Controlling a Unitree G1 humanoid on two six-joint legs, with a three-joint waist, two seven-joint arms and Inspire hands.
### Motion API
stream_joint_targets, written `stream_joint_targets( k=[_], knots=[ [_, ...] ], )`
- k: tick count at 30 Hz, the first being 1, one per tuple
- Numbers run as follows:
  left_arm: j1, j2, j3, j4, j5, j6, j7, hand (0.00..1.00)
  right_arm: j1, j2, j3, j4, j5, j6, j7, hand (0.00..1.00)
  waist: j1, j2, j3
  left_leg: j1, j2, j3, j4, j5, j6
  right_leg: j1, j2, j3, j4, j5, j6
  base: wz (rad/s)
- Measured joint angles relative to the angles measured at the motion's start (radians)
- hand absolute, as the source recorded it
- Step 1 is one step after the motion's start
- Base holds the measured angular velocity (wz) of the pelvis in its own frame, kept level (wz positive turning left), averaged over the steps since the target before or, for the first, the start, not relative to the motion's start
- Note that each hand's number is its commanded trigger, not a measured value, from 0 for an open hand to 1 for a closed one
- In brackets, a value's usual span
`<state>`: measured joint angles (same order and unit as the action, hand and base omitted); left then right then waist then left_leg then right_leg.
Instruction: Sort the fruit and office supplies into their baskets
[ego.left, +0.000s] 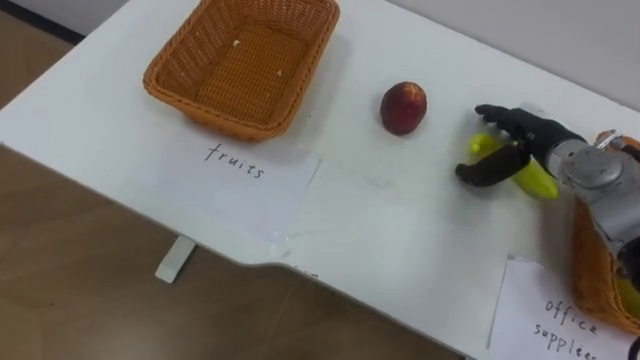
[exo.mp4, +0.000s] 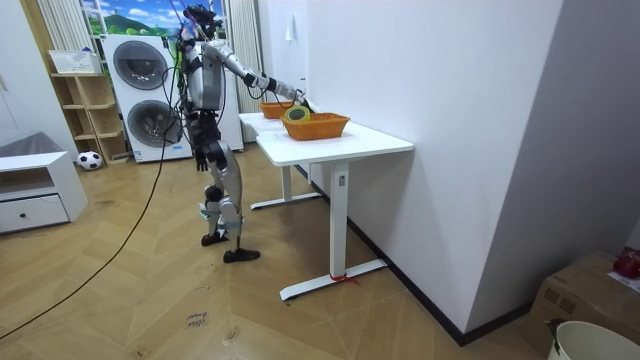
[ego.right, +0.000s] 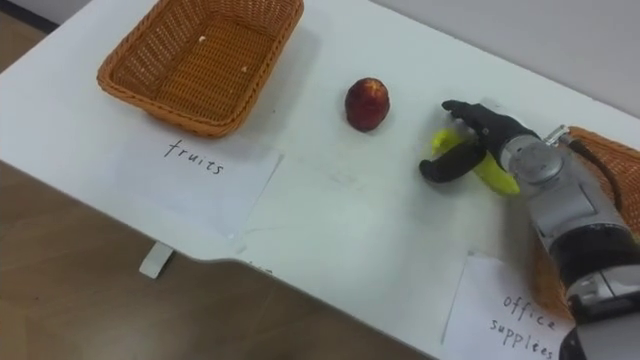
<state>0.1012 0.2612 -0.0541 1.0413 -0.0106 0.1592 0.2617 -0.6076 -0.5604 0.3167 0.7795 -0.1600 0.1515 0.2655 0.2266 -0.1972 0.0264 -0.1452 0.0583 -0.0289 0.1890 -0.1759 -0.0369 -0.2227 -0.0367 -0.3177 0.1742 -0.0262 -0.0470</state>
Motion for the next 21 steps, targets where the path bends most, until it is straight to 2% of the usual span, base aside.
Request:
stream_joint_targets(
  k=[14,17,21],
  knots=[
    [0.000,0.000,0.000,0.003,-0.015,0.002,-0.017,0.00,-0.002,0.000,-0.017,-0.009,-0.046,0.001,0.007,0.00,-0.001,0.002,0.0012,-0.001,0.000,-0.001,-0.001,0.000,0.000,-0.001,0.001,-0.002,-0.003,0.000,0.000,0.00],
    [0.001,-0.001,-0.009,0.005,-0.039,0.002,-0.017,0.00,-0.002,0.000,-0.025,-0.031,-0.076,0.001,0.006,0.00,-0.002,0.008,0.0041,-0.001,0.000,-0.001,-0.001,0.000,0.000,-0.001,0.001,-0.001,-0.003,0.000,0.000,0.00],
    [0.003,-0.001,-0.009,0.004,-0.039,0.002,-0.016,0.00,-0.002,0.000,-0.028,-0.056,-0.126,0.001,0.003,0.00,-0.002,0.016,0.0016,-0.001,0.000,-0.001,-0.001,0.000,0.000,-0.001,0.002,-0.001,-0.003,0.000,0.000,0.00]
  ],
)
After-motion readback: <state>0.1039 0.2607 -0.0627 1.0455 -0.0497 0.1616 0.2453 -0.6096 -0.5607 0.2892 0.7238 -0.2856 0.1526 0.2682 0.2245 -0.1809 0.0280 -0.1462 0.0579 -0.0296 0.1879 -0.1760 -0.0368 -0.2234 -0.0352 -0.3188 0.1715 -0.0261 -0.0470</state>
